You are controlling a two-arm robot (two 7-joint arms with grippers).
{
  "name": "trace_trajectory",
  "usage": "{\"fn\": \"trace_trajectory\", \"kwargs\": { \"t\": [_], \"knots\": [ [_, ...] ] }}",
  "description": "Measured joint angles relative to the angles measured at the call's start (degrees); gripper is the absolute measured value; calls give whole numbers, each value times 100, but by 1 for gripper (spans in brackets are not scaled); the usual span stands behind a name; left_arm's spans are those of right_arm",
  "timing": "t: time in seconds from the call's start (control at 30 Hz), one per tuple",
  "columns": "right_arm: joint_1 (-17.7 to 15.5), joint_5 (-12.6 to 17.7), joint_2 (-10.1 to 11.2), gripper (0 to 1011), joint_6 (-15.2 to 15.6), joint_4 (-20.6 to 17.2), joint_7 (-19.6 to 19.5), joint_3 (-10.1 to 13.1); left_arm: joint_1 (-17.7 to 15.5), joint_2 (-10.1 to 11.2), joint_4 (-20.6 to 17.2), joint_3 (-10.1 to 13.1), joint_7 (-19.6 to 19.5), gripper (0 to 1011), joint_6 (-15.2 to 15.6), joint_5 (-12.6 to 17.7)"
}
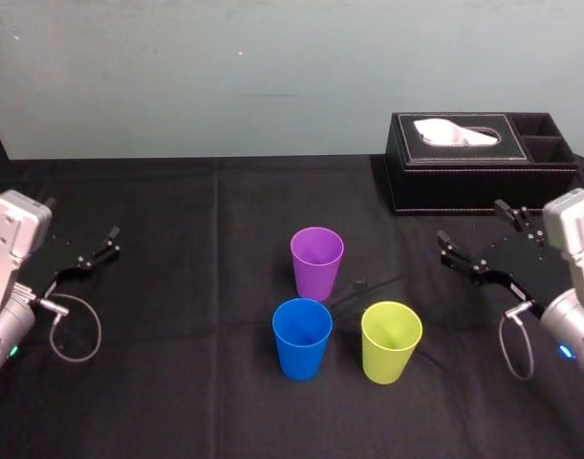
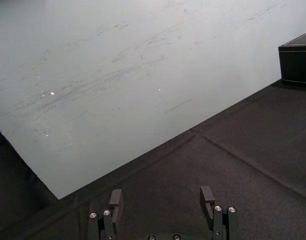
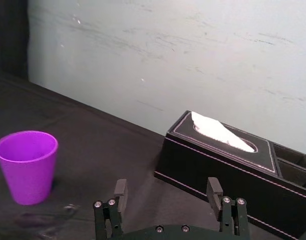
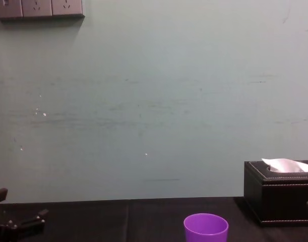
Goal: Stack the three plastic cups sequentially using one hand.
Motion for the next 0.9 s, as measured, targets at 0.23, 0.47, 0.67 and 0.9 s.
{"fn": "trace_trajectory", "kwargs": {
  "t": [0.23,0.47,0.67,0.9],
  "knots": [
    [-288,580,200,1003,71,-250,591,322,0,0,0,0,0,1011,0,0],
    [-717,979,483,1003,38,-513,1111,642,0,0,0,0,0,1011,0,0],
    [-1165,1177,742,1003,-129,-751,1531,917,0,0,0,0,0,1011,0,0],
    [-1575,1362,944,1003,-329,-878,2002,1183,0,0,0,0,0,1011,0,0]
  ]
}}
